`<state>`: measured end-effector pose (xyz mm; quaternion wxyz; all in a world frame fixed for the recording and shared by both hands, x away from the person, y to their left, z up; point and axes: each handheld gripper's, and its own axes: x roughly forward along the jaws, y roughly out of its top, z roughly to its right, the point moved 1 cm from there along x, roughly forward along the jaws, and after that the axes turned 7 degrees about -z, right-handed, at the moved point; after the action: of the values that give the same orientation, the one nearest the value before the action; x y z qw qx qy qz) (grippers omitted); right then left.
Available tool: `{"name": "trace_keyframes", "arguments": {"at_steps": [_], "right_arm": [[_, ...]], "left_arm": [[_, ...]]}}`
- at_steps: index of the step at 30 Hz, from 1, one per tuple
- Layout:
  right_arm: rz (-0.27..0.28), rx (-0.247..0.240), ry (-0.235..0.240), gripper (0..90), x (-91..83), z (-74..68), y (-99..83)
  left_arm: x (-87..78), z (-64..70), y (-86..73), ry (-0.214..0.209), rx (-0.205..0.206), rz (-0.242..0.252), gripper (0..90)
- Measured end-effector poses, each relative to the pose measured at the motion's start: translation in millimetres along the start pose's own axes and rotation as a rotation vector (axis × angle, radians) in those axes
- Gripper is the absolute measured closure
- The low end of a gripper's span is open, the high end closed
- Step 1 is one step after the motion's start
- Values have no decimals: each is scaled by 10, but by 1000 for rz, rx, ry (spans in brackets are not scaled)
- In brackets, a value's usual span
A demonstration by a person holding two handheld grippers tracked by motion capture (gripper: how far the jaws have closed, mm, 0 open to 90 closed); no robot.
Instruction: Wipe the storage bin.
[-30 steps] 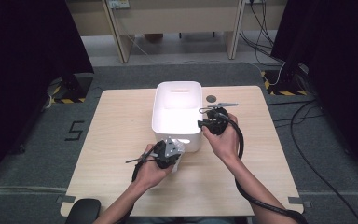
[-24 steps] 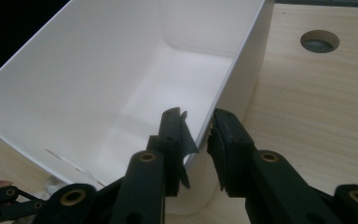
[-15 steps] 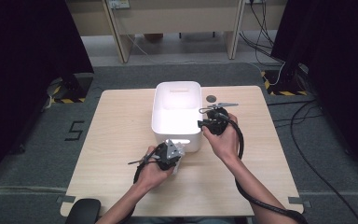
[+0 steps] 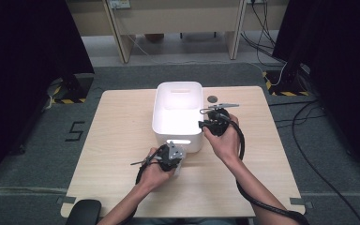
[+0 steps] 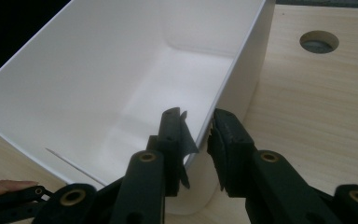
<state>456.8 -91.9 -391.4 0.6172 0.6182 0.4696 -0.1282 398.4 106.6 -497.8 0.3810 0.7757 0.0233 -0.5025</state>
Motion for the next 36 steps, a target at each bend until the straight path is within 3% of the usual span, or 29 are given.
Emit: {"name": "trace_keyframes", "arguments": {"at_steps": [9,26,36], "right_arm": [[9,17,-2,740,12,-8,1],[10,22,-3,740,15,-16,2],[11,23,-3,740,17,-15,2]], "left_arm": [[10,3,22,-6,-19,3,770],[74,87,157,-27,0,5,769],[62,97,162,-26,-10,23,770]]}}
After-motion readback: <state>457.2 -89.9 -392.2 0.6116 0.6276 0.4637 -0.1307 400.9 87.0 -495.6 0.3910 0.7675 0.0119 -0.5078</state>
